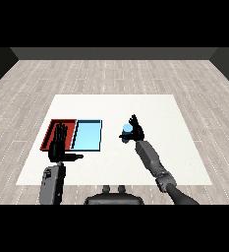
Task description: Pick the blue can and put it in the blue box
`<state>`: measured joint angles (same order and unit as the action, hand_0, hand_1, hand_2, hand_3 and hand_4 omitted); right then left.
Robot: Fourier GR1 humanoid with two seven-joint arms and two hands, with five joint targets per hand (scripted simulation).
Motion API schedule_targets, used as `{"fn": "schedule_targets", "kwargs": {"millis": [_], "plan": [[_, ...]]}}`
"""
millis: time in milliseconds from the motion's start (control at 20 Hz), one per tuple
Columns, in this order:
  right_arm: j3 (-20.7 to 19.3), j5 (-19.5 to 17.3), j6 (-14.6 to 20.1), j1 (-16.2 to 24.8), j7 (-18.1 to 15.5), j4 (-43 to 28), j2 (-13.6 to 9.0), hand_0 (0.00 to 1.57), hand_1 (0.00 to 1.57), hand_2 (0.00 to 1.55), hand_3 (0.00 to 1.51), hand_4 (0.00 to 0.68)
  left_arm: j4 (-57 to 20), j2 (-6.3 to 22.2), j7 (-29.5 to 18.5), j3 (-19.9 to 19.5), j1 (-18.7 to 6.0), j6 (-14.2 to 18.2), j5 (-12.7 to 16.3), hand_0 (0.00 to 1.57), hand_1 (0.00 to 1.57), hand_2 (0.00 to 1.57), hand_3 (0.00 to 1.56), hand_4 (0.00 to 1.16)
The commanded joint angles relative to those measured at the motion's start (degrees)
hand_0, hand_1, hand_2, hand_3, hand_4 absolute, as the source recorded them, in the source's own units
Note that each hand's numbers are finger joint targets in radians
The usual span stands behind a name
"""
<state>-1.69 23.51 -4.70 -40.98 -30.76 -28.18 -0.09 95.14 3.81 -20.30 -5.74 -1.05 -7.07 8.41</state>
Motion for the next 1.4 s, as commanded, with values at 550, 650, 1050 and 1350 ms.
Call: {"fn": "schedule_targets", "kwargs": {"millis": [550,650,1050,1350], "plan": [[-0.3,0.8,13.9,-6.0,-2.2,11.1,0.1,1.49,1.49,1.51,1.48,0.6,0.1,0.5,-1.1,-0.4,1.0,-0.1,-0.8,0.0,0.0,0.0,0.0,0.0],[1.2,-0.6,15.5,-5.0,-5.7,11.0,0.1,1.53,1.53,1.49,1.45,0.658,1.0,0.3,-0.6,-0.4,1.8,-0.2,-0.3,0.0,0.0,0.0,0.0,0.0],[2.2,-0.9,19.0,-9.8,-3.9,15.0,0.1,1.5,1.5,1.48,1.44,0.616,3.5,0.1,3.4,0.7,1.0,0.9,-0.5,0.0,0.0,0.0,0.0,0.0],[6.2,-3.8,21.8,-7.7,3.1,2.4,-2.4,1.42,1.42,1.45,1.4,0.624,1.4,-1.1,2.2,4.1,1.1,1.6,-4.7,0.0,0.0,0.0,0.0,0.0]]}}
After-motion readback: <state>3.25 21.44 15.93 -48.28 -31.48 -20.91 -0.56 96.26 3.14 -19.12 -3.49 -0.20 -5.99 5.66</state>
